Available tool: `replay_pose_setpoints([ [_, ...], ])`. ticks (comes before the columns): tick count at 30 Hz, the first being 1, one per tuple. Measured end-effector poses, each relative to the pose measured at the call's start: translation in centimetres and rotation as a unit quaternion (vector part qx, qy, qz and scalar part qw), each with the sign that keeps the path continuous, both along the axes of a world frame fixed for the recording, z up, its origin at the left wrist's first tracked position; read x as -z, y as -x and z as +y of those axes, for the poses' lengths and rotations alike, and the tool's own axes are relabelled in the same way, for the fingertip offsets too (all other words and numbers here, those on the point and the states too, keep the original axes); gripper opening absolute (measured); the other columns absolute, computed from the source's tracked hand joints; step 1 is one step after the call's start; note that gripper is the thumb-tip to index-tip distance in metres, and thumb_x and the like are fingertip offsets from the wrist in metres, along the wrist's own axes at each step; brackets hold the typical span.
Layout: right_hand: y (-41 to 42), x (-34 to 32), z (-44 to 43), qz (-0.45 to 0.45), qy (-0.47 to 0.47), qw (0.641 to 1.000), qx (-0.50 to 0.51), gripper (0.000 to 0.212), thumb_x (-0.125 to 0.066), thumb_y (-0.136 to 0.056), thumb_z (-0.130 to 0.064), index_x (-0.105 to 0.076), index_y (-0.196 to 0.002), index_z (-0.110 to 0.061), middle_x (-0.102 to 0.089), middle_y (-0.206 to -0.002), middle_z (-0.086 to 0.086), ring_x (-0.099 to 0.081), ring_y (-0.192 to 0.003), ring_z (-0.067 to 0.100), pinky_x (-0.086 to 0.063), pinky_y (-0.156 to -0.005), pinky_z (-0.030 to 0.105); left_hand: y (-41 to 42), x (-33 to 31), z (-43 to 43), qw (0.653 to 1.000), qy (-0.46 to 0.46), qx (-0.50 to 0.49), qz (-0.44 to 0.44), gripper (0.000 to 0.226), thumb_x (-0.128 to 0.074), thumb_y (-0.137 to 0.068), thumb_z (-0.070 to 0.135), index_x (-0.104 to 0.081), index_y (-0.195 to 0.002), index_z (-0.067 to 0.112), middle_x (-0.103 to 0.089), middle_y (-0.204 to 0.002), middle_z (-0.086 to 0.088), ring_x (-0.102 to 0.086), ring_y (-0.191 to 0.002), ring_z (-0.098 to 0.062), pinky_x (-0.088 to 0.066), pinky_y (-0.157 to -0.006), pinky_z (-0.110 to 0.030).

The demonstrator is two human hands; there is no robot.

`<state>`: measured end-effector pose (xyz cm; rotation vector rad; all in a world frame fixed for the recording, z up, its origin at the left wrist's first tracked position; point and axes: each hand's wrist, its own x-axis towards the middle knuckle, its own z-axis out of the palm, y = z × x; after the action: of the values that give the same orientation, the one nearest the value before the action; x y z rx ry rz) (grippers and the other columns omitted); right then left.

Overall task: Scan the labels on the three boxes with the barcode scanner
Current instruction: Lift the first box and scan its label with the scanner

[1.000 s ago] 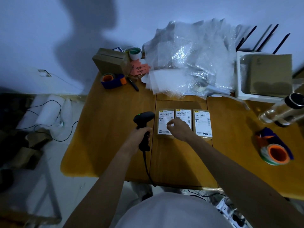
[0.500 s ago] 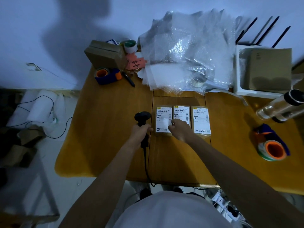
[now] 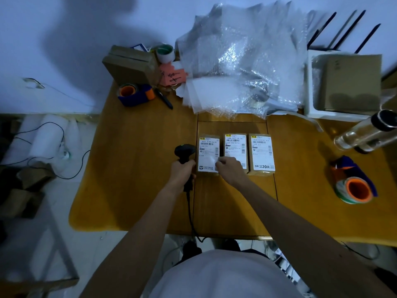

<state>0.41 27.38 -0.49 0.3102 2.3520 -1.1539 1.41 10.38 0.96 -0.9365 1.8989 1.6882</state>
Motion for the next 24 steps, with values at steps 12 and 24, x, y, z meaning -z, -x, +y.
replay_pose_setpoints([
  [12,-0.7,-0.5,-5.2,-0.044,0.074,0.996,0.018,0.043,-0.056,-0.103,-0.021,-0.051,-0.145,-0.010,-0.062,-0.140,0.009,-0.062,-0.113,0.020,-0.050,-0.086,0.031,-2.1,-0.4,-3.7,1.000,-0.004,-0.005,-0.002,0.015,-0.063,-0.097,0.021,-0.069,-0.106,0.011,-0.068,-0.075,-0.008,-0.059,-0.059,-0.017,-0.047,-0.053,-0.028],
  [24,0.3,-1.1,-5.0,-0.025,0.086,0.994,0.069,0.056,-0.057,-0.103,-0.029,-0.043,-0.154,-0.012,-0.060,-0.141,0.011,-0.063,-0.114,0.024,-0.053,-0.087,0.035,-2.2,-1.7,-3.6,0.998,0.012,0.040,0.045,0.010,-0.064,-0.098,0.023,-0.064,-0.105,0.016,-0.069,-0.082,-0.008,-0.061,-0.056,-0.017,-0.048,-0.049,-0.025],
])
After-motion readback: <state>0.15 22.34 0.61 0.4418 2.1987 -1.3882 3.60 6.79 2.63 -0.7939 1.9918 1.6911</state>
